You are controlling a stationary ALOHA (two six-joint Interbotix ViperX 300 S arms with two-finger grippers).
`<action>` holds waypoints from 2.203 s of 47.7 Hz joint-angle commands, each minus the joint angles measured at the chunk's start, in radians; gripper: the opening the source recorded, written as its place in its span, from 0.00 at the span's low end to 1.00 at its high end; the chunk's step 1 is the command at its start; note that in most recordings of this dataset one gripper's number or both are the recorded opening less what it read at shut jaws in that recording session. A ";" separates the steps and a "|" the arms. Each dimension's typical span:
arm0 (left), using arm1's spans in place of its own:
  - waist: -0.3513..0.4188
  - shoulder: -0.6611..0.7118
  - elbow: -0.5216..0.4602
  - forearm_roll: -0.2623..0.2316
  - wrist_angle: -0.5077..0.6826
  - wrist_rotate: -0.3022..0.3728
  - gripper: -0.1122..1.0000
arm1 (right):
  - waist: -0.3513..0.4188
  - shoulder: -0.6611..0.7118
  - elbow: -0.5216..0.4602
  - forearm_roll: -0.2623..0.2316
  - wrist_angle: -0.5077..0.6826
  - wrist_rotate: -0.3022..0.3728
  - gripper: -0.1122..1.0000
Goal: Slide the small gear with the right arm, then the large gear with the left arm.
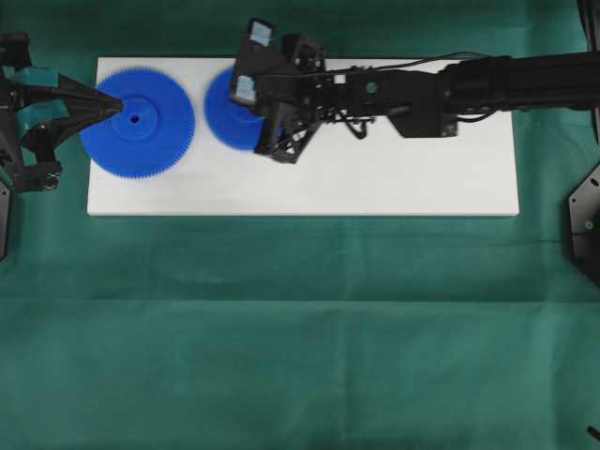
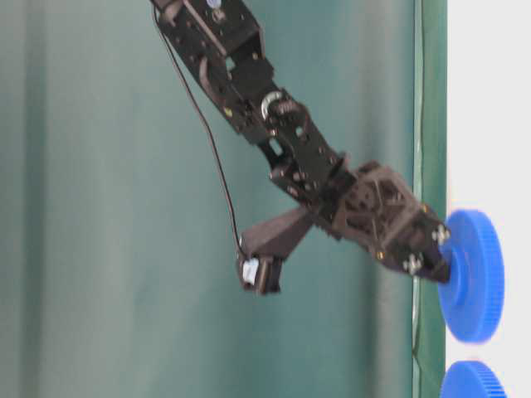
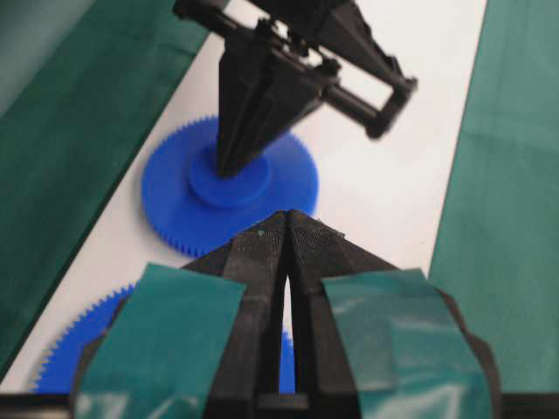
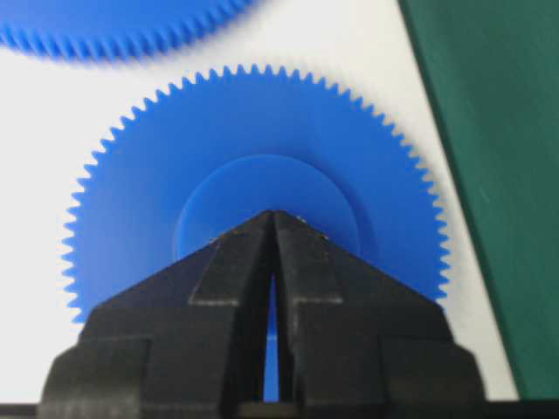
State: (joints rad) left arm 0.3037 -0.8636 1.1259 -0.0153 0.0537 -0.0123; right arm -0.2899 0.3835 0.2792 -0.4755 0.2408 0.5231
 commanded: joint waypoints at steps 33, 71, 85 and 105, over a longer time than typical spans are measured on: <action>-0.002 0.005 -0.017 -0.002 -0.006 -0.003 0.10 | -0.173 -0.380 0.618 -0.002 -0.008 0.092 0.55; -0.002 0.005 -0.014 -0.003 -0.015 -0.021 0.10 | -0.189 -0.796 0.946 -0.002 -0.005 0.284 0.55; -0.002 0.006 -0.012 -0.003 -0.017 -0.023 0.10 | -0.190 -0.828 0.920 -0.002 -0.020 0.278 0.55; -0.002 0.005 -0.012 -0.003 -0.017 -0.023 0.10 | -0.189 -1.040 0.873 -0.078 -0.029 0.259 0.55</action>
State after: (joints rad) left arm 0.3037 -0.8636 1.1259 -0.0153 0.0445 -0.0353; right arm -0.4771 -0.6121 1.1766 -0.5384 0.2209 0.7839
